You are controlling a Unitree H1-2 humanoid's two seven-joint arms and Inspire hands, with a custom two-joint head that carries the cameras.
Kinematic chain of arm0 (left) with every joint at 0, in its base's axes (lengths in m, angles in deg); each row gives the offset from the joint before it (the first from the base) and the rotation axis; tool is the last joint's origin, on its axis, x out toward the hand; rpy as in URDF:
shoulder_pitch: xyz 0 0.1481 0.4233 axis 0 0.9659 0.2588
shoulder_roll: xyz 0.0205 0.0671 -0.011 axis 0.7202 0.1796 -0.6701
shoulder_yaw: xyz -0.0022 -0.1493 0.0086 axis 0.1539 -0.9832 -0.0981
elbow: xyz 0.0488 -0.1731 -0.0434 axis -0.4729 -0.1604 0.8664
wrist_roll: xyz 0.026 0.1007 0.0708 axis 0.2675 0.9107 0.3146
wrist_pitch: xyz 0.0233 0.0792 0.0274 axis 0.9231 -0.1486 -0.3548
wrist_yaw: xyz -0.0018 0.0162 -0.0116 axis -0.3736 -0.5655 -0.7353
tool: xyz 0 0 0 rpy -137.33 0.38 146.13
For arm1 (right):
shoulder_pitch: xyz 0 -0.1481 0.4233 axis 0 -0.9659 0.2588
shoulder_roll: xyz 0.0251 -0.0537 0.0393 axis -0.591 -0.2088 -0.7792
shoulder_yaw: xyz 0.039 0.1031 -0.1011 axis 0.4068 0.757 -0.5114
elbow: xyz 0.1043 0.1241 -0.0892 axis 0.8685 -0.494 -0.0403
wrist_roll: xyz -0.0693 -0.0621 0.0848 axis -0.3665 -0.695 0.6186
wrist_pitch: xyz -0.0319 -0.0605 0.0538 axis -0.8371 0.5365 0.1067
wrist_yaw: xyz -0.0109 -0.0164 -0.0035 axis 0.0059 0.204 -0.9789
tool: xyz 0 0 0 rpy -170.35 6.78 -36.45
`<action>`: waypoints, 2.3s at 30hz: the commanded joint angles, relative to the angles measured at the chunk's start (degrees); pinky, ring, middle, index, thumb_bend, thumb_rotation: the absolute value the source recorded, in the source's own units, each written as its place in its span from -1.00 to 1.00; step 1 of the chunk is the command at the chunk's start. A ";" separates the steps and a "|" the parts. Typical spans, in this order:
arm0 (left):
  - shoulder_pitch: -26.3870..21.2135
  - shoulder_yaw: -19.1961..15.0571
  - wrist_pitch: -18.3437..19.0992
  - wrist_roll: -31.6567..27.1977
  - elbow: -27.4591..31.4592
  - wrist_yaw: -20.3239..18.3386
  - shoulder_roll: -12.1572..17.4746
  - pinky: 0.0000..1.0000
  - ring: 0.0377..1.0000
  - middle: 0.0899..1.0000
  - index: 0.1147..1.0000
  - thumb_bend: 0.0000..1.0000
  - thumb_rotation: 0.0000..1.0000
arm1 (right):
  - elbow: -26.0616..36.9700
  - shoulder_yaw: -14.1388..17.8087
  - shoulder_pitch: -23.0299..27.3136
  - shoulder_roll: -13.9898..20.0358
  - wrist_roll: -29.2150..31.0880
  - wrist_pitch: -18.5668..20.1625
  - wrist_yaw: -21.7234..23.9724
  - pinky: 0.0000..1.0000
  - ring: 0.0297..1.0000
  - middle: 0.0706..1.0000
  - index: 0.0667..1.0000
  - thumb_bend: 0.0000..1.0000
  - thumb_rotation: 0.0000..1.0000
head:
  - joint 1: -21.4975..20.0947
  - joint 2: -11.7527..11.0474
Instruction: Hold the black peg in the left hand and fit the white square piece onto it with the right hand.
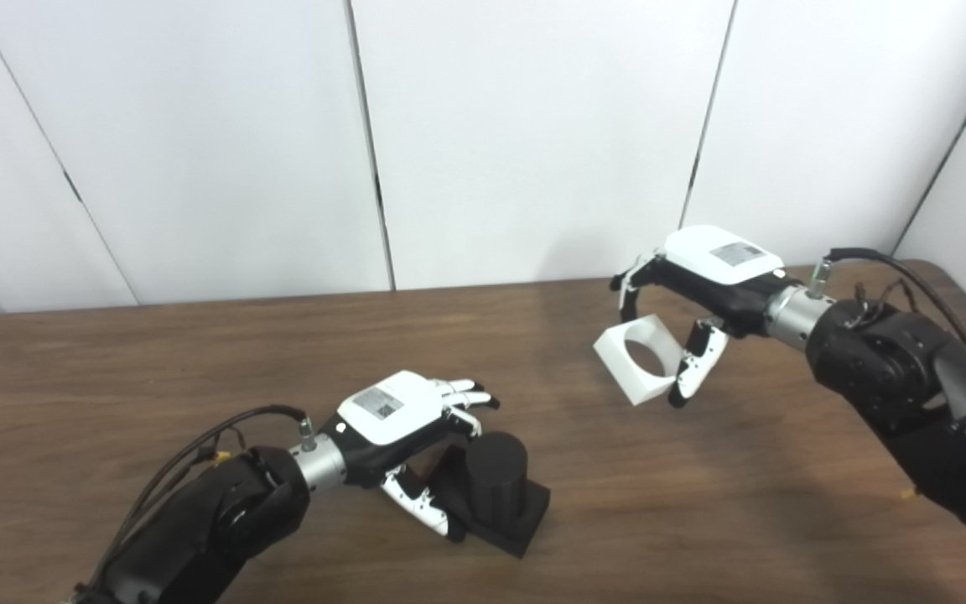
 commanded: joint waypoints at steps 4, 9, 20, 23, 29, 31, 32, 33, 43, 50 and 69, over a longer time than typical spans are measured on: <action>1.35 2.78 1.66 4.61 -3.09 -5.43 -0.47 0.78 0.90 0.82 -0.15 0.04 -0.85 | 4.37 0.17 4.19 -1.00 2.22 -0.85 2.58 0.43 0.66 0.55 -0.12 0.05 -0.73 | 0.33 0.24; 1.27 2.88 1.65 4.87 -3.04 -5.45 -0.63 0.78 0.90 0.83 -0.15 0.04 -0.85 | 6.19 -0.41 4.48 -3.00 3.34 -0.37 4.32 0.43 0.67 0.54 -0.12 0.05 -0.73 | 0.48 0.27; 1.07 2.96 3.09 4.75 -1.88 -7.08 -0.79 0.82 0.91 0.84 -0.15 0.04 -0.85 | 10.08 -2.02 4.61 -6.82 3.15 1.04 7.79 0.42 0.68 0.54 -0.12 0.05 -0.73 | 1.39 0.81; 1.04 2.99 3.28 4.89 -1.52 -7.17 -0.85 0.81 0.92 0.84 -0.15 0.04 -0.85 | 10.61 -2.57 5.03 -7.61 3.76 1.66 9.30 0.42 0.69 0.55 -0.12 0.04 -0.72 | 1.67 1.05; 1.09 2.90 3.10 4.59 -1.89 -6.87 -1.13 0.81 0.92 0.83 -0.15 0.04 -0.85 | 10.37 -3.12 5.51 -9.39 5.08 2.75 11.18 0.42 0.66 0.53 -0.12 0.04 -0.73 | 2.02 1.28; 1.13 2.87 2.99 4.48 -2.11 -6.71 -1.21 0.81 0.92 0.83 -0.15 0.04 -0.85 | 10.07 -3.42 5.65 -9.92 5.15 2.65 11.32 0.42 0.66 0.53 -0.12 0.05 -0.73 | 2.02 1.37; 1.16 2.85 2.80 4.51 -2.22 -6.40 -1.24 0.81 0.92 0.83 -0.15 0.04 -0.85 | 9.99 -3.50 5.68 -10.13 5.13 2.61 11.37 0.41 0.66 0.53 -0.12 0.05 -0.73 | 2.00 1.37; 1.16 2.90 2.69 4.66 -2.31 -6.23 -1.24 0.80 0.91 0.82 -0.15 0.04 -0.85 | 9.95 -3.64 5.72 -10.30 5.03 2.60 11.51 0.41 0.65 0.53 -0.12 0.05 -0.73 | 2.00 1.37; 1.30 2.93 3.09 5.05 -1.93 -6.43 -1.56 0.81 0.92 0.83 -0.15 0.04 -0.84 | 9.27 -4.92 5.15 -10.70 4.33 1.59 11.66 0.39 0.65 0.54 -0.12 0.04 -0.73 | 2.54 1.59; 1.28 3.04 3.41 5.24 -1.28 -6.97 -1.70 0.80 0.94 0.84 -0.15 0.04 -0.84 | 8.28 -5.56 4.27 -11.50 4.19 0.89 10.82 0.38 0.64 0.54 -0.12 0.05 -0.73 | 2.92 1.80; 1.67 2.94 4.32 5.27 -0.03 -7.22 -1.99 0.80 0.93 0.86 -0.15 0.04 -0.84 | 3.86 -7.17 3.51 -13.22 3.29 -1.61 7.86 0.35 0.61 0.51 -0.12 0.05 -0.73 | 3.57 2.06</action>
